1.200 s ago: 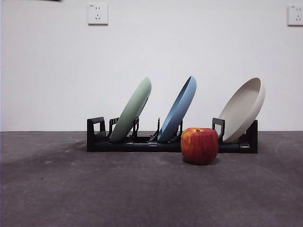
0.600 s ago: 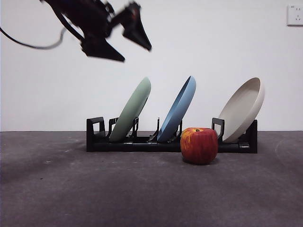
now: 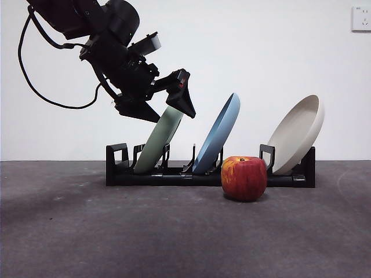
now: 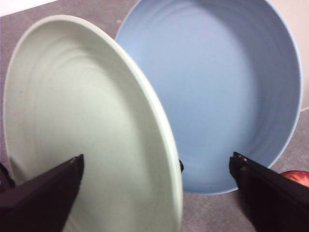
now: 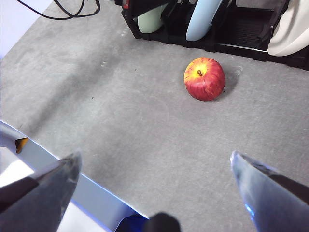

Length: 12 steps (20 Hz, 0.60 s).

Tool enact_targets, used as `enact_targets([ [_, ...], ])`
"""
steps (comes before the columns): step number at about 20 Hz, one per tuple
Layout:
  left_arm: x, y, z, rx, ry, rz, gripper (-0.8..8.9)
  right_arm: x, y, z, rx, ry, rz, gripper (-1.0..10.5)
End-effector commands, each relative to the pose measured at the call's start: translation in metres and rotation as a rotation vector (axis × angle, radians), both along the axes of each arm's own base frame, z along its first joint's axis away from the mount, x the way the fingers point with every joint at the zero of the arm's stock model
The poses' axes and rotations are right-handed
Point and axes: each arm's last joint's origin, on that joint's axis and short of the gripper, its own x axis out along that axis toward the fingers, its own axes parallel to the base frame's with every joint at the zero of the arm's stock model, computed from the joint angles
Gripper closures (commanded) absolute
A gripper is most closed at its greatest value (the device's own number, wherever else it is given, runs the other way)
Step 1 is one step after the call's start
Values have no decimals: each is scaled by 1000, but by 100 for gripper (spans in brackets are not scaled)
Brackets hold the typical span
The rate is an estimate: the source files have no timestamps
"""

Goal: Take the green plate from the plate rack,put the plate on the table,take the apple from the table,put the apple in the plate

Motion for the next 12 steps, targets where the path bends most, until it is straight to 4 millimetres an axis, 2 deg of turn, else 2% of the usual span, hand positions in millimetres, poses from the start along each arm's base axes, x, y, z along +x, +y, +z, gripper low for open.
enact_targets([
  [1, -1, -4, -2, 7, -5, -15, 618, 0, 0, 1, -1, -5, 7, 255],
  [3, -1, -5, -2, 5, -1, -18, 729, 0, 0, 1, -1, -5, 7, 255],
  [5, -1, -5, -3, 4, 3, -20, 795, 0, 0, 1, -1, -5, 7, 255],
  [12, -2, -5, -2, -25, 15, -61, 822, 0, 0, 1, -1, -5, 7, 255],
])
